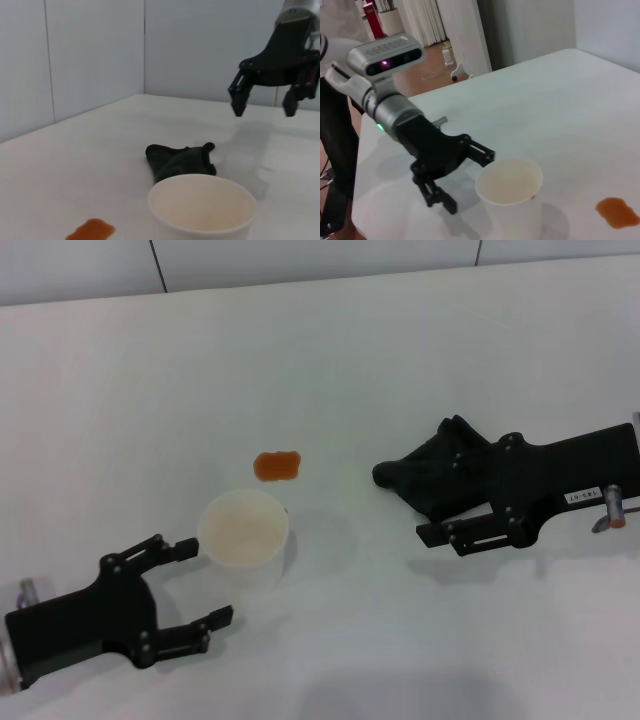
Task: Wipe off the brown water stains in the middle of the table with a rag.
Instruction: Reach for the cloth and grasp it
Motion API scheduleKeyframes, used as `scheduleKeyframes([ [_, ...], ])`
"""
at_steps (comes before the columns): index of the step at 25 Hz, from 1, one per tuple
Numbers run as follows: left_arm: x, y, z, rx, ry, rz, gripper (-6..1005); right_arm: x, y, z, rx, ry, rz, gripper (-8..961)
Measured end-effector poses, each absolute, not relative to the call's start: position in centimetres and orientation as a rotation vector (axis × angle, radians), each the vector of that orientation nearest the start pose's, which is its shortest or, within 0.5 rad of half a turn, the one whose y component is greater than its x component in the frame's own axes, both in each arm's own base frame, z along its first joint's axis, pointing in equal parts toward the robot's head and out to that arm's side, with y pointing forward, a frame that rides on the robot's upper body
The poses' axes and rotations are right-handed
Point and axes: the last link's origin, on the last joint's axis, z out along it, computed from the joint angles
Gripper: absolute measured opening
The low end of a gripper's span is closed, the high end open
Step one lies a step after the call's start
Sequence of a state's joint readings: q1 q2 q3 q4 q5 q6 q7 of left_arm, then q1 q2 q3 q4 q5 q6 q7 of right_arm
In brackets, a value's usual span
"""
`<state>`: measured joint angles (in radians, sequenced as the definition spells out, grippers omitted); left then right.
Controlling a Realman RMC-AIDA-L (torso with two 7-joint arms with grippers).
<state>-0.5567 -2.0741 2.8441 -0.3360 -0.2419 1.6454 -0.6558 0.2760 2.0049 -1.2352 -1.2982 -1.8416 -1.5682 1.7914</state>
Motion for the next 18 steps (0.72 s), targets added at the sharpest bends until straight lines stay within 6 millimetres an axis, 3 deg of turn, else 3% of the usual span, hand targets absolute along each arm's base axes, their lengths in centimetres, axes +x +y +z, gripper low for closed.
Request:
scheduleKeyframes([
  [13, -34.2, 22.8, 1.1, -2.627, -0.415, -0.690, 876, 20.8, 31.3, 3.4, -2.873, 0.509, 0.269, 632],
  [18, -34.8, 22.4, 3.0, -2.632, -0.440, -0.642, 874, 20.0, 32.6, 3.1, -2.834, 0.572, 0.086, 632],
])
